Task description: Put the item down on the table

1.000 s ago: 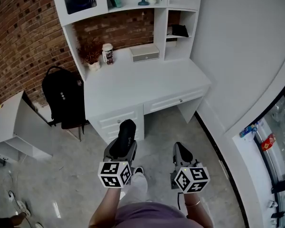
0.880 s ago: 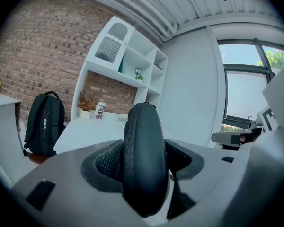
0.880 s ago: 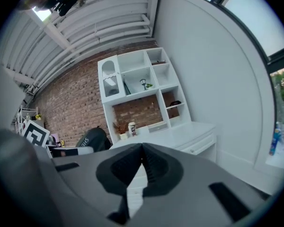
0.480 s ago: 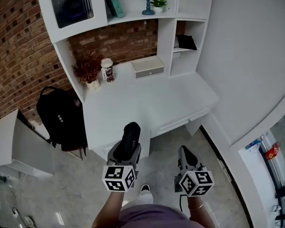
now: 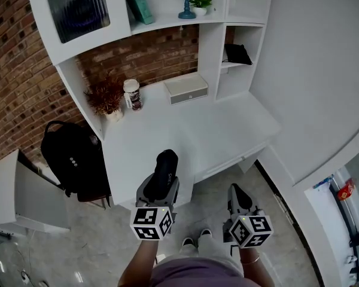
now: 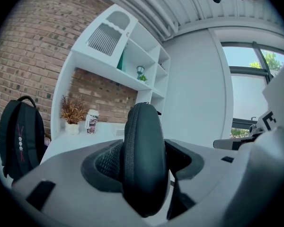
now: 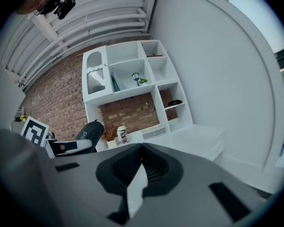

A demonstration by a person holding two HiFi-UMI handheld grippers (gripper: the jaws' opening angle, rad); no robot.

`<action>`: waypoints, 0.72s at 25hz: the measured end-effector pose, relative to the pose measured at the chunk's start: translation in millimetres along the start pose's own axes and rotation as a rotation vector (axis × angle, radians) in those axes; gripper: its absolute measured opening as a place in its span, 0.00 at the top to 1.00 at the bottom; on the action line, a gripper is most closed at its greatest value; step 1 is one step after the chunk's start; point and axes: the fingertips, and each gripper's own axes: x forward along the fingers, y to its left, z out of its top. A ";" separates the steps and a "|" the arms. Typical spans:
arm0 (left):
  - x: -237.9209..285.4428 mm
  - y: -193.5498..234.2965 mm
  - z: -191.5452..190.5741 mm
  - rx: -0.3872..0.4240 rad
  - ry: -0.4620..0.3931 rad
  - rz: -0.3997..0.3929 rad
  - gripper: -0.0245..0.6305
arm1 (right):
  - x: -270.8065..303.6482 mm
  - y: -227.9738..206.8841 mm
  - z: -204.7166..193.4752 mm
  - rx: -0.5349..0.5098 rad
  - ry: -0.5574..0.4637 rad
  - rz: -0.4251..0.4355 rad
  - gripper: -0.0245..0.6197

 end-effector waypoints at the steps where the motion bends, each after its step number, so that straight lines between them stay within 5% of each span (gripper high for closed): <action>1: 4.3 1.9 1.4 0.000 -0.001 0.002 0.56 | 4.8 -1.1 1.1 0.002 -0.001 0.002 0.96; 18: 103.3 24.9 24.2 0.027 -0.012 0.064 0.56 | 95.0 -48.3 35.3 0.009 -0.022 0.051 0.96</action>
